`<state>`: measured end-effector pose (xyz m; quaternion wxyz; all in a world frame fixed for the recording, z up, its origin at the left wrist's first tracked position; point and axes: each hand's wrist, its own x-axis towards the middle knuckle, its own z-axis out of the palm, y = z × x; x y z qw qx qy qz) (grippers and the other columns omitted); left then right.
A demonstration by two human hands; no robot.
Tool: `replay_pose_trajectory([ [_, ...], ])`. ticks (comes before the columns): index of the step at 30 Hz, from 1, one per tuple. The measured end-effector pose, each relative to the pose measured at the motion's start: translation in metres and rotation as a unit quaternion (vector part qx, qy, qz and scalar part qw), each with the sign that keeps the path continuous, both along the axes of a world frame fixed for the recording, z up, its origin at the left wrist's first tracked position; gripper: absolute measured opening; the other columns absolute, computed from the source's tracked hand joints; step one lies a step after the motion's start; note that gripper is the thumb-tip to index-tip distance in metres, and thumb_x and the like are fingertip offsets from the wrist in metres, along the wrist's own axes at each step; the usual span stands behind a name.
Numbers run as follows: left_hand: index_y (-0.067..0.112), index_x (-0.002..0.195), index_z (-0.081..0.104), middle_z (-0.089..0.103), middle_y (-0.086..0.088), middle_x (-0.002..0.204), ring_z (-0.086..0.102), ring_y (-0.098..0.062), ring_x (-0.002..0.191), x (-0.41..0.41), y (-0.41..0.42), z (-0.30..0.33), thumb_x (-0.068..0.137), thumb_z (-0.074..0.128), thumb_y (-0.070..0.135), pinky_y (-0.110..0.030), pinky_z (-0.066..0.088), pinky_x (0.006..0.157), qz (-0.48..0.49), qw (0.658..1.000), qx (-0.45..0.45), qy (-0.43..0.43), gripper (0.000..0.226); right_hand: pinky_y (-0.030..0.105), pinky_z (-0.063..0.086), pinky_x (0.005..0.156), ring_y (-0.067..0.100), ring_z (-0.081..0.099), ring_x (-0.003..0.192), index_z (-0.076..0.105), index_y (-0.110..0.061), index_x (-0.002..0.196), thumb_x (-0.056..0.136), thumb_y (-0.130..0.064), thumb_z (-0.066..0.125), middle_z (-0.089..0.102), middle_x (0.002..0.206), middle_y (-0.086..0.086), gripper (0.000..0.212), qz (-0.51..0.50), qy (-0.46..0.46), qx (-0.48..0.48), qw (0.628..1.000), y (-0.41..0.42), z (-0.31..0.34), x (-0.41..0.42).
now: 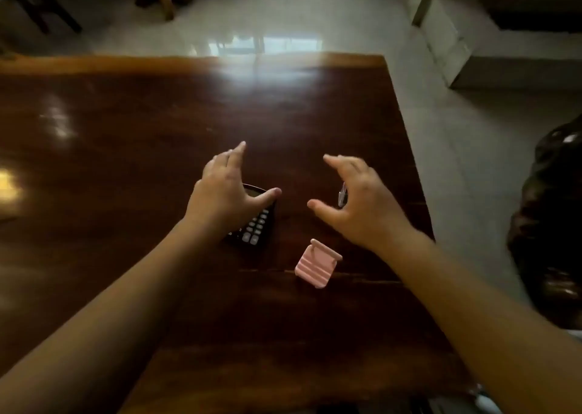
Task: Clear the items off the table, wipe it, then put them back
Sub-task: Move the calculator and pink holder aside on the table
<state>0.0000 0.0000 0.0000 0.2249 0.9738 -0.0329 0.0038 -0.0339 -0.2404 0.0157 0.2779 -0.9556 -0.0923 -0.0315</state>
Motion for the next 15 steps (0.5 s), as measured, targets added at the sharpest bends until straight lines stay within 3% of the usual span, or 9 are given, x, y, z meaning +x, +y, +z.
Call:
replay_pose_trajectory([
  [7, 0.021, 0.158, 0.012, 0.027, -0.012, 0.161, 0.02, -0.033, 0.149, 0.006, 0.007, -0.085, 0.071, 0.068, 0.075, -0.056, 0.032, 0.115, 0.038, 0.994, 0.044, 0.088, 0.117, 0.048, 0.039, 0.108, 0.023, 0.035, 0.142, 0.035, -0.025, 0.152, 0.083, -0.055, 0.069, 0.041, 0.153, 0.005, 0.083, -0.027, 0.055, -0.076, 0.995, 0.016, -0.099, -0.036],
  [15, 0.024, 0.157, -0.001, 0.014, -0.02, 0.164, 0.012, -0.04, 0.15, 0.012, 0.006, -0.159, 0.062, 0.065, 0.085, -0.062, 0.027, 0.114, 0.093, 0.983, 0.101, 0.12, 0.131, 0.063, 0.035, 0.109, 0.04, 0.028, 0.145, 0.033, -0.019, 0.152, 0.074, -0.05, 0.081, 0.037, 0.153, 0.017, 0.096, -0.025, 0.041, -0.147, 0.988, 0.03, -0.147, -0.07],
])
